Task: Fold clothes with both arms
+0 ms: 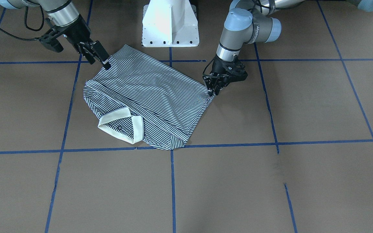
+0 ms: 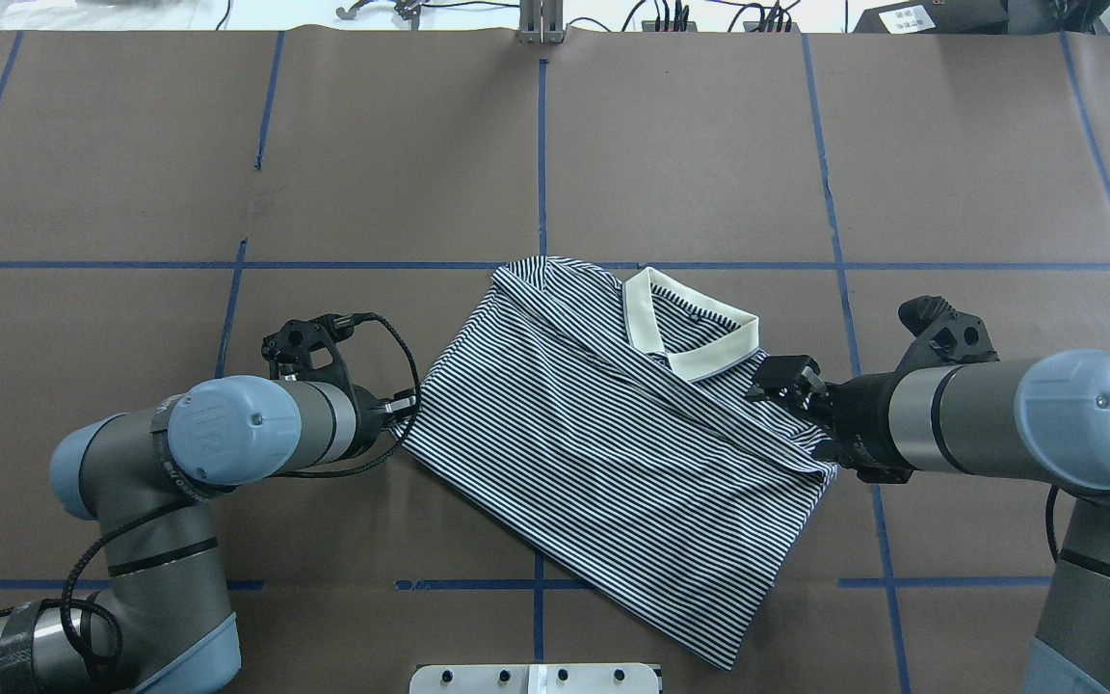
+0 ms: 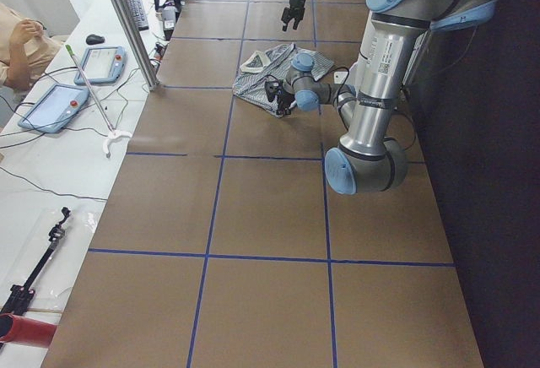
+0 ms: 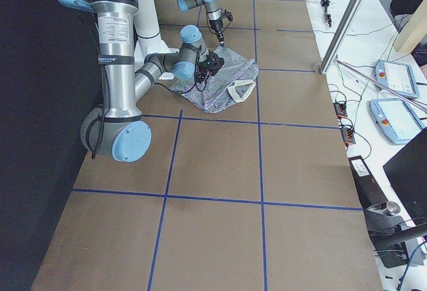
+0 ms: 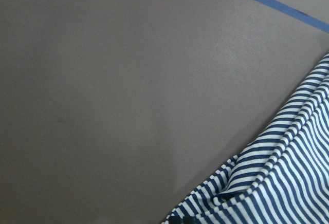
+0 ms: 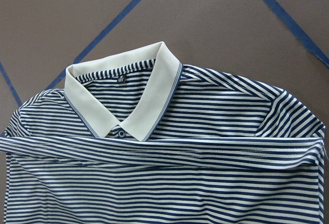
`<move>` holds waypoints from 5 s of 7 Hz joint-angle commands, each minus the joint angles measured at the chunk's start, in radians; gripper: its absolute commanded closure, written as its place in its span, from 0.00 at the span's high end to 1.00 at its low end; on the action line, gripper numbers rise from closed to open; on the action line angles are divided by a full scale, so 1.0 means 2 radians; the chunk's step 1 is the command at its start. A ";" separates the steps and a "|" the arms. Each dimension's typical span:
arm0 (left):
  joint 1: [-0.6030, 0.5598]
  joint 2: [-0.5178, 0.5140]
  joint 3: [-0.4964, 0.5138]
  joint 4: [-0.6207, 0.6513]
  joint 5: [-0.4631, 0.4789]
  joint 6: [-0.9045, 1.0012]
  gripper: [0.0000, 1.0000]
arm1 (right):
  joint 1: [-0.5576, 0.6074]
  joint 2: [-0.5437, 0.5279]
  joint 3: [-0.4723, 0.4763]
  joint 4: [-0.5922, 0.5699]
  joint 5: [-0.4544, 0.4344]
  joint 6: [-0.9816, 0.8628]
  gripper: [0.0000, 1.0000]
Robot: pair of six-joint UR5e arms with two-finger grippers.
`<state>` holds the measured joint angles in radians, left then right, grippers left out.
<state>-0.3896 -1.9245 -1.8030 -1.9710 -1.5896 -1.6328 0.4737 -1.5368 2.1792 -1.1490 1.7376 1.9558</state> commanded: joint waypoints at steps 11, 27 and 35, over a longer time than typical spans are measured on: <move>-0.193 -0.214 0.382 -0.174 -0.003 0.206 0.20 | 0.020 0.020 -0.005 0.001 0.004 0.000 1.00; -0.235 -0.064 0.202 -0.175 -0.076 0.209 0.58 | -0.087 0.362 -0.280 -0.291 -0.021 -0.331 1.00; -0.235 -0.063 0.202 -0.176 -0.076 0.209 0.57 | -0.077 0.256 -0.182 -0.323 -0.016 -0.394 1.00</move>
<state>-0.8592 -2.0510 -1.3990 -2.3224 -1.7411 -1.2149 0.3096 -0.9612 1.7497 -1.7820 1.7028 1.1953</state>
